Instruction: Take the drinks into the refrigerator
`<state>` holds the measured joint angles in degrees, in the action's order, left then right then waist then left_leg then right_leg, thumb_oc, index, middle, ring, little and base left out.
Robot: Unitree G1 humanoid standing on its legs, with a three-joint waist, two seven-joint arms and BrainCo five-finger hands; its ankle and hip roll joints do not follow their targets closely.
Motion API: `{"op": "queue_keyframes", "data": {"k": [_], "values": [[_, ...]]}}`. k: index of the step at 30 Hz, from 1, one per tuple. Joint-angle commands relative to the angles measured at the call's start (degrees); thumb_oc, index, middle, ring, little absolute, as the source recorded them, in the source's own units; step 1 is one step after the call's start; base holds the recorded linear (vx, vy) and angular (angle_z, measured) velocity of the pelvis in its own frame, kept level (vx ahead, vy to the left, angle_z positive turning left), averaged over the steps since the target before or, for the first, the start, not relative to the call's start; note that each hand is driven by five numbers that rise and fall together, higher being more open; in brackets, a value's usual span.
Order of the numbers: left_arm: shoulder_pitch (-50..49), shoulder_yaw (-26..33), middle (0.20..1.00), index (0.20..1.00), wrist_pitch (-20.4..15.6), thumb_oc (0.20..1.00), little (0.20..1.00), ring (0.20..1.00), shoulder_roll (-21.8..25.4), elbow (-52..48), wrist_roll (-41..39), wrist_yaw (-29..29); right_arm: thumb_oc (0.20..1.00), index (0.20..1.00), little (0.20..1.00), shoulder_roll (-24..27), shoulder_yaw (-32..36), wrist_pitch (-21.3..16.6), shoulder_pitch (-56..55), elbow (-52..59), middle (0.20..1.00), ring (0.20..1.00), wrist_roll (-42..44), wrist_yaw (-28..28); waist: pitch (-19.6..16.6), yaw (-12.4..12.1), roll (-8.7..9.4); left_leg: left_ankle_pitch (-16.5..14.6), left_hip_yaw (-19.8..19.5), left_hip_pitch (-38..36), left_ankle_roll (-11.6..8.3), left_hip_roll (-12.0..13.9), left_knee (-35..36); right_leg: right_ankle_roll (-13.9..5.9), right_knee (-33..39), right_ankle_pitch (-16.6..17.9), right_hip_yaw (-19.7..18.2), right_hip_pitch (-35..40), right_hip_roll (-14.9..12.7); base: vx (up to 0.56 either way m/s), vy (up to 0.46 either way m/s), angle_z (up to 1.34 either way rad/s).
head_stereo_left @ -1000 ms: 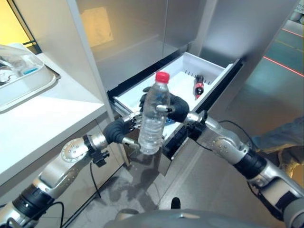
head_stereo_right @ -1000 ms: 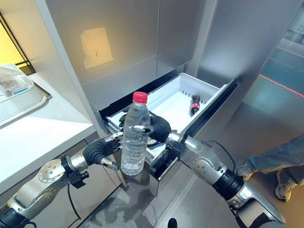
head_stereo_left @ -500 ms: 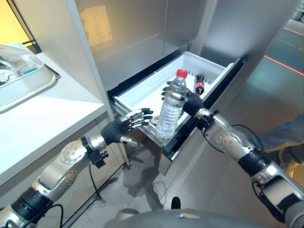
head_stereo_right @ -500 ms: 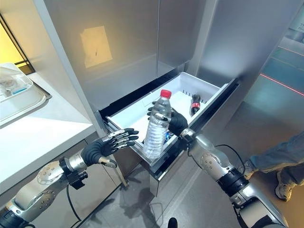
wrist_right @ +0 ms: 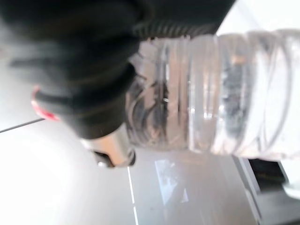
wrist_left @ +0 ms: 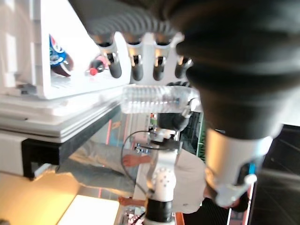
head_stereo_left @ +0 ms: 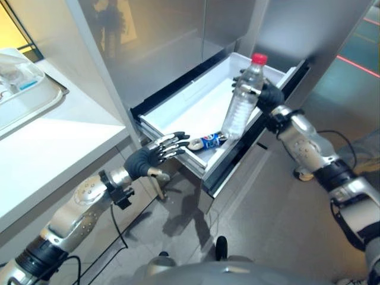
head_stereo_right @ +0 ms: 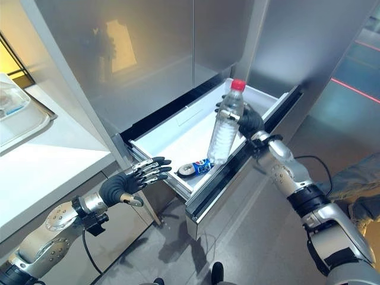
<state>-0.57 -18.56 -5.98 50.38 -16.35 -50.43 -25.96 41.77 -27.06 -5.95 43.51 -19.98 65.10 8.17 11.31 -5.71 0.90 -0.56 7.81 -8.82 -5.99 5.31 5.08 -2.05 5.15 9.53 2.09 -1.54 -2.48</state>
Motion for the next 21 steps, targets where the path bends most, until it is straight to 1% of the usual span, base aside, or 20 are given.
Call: {"op": "queue_keyframes", "data": {"k": [1,6,10,18,21], "values": [[1.6,-0.9,1.000,1.000,-2.8,1.000,1.000,1.000,2.8,-3.1,-2.9,-1.4,0.200,0.200,0.200,2.0,1.7,-7.7,19.1,-3.1,0.200,0.200,-0.9,-0.5,1.2,-1.5,1.14,-1.9,-1.2,2.5,5.18,-3.2,-0.9,-3.91,-10.6,-8.0,3.1,-1.1,-1.4,-0.04,0.003,-0.06],[2.8,-2.5,1.000,1.000,-3.2,1.000,1.000,1.000,5.1,-4.6,-3.3,-2.1,0.200,0.200,0.200,1.6,-3.0,-7.6,26.6,-8.9,0.200,0.200,-2.7,-0.4,2.6,-2.1,1.40,-0.9,-0.8,5.1,4.87,-2.9,-0.8,-3.91,-10.1,-7.2,2.7,-3.6,-0.9,-0.03,0.005,-0.05],[4.1,-3.7,1.000,1.000,-3.8,1.000,1.000,1.000,6.8,-6.3,-3.7,-2.5,0.200,0.200,0.200,-0.2,-5.9,-7.3,31.2,-13.3,0.200,0.200,-3.6,-0.2,4.1,-2.4,1.62,-0.2,-0.8,7.0,4.68,-2.6,-0.9,-3.76,-10.8,-7.0,2.5,-6.0,-0.3,-0.01,-0.003,-0.03],[7.7,-7.2,1.000,1.000,-4.3,1.000,1.000,1.000,8.5,-7.9,-4.4,-2.5,0.200,0.200,0.200,-1.8,-8.4,-7.8,35.2,-16.1,0.200,0.200,-3.7,-0.1,7.1,-2.8,1.96,0.4,-1.2,10.6,4.40,-2.2,-2.0,-3.66,-12.5,-7.0,2.6,-9.7,0.1,0.00,-0.001,-0.01],[8.5,-8.4,1.000,1.000,-4.6,1.000,1.000,1.000,8.4,-7.7,-4.4,-2.2,0.200,0.200,0.200,-1.5,-10.2,-7.5,35.6,-16.6,0.200,0.200,-5.5,0.3,8.1,-2.9,2.23,0.4,-1.3,11.2,4.34,-2.1,-2.3,-3.66,-12.9,-7.1,2.8,-10.3,0.3,0.00,0.000,0.00]]}}
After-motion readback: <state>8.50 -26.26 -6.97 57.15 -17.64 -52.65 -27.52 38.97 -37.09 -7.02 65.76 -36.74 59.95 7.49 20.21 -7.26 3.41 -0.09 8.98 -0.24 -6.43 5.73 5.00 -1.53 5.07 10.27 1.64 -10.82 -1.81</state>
